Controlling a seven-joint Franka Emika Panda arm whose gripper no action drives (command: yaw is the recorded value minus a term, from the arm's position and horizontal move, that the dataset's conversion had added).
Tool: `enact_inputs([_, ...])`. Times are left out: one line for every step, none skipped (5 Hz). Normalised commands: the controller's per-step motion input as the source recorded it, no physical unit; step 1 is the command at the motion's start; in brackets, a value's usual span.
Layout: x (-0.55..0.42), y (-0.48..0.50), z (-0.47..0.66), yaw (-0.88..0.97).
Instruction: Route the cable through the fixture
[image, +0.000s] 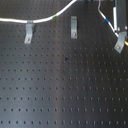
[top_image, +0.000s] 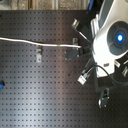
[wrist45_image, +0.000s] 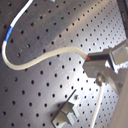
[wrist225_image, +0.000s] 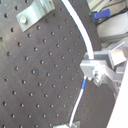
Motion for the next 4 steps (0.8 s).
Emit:
enact_inputs([-0.256,-0.041,0.22,-0.07])
enact_inputs([-0.296,-0.16,0.15,0.17])
enact_inputs([-0.456,-0.323,0.1,0.31])
enact_inputs([-0.428,-0.22,0.18,0.44])
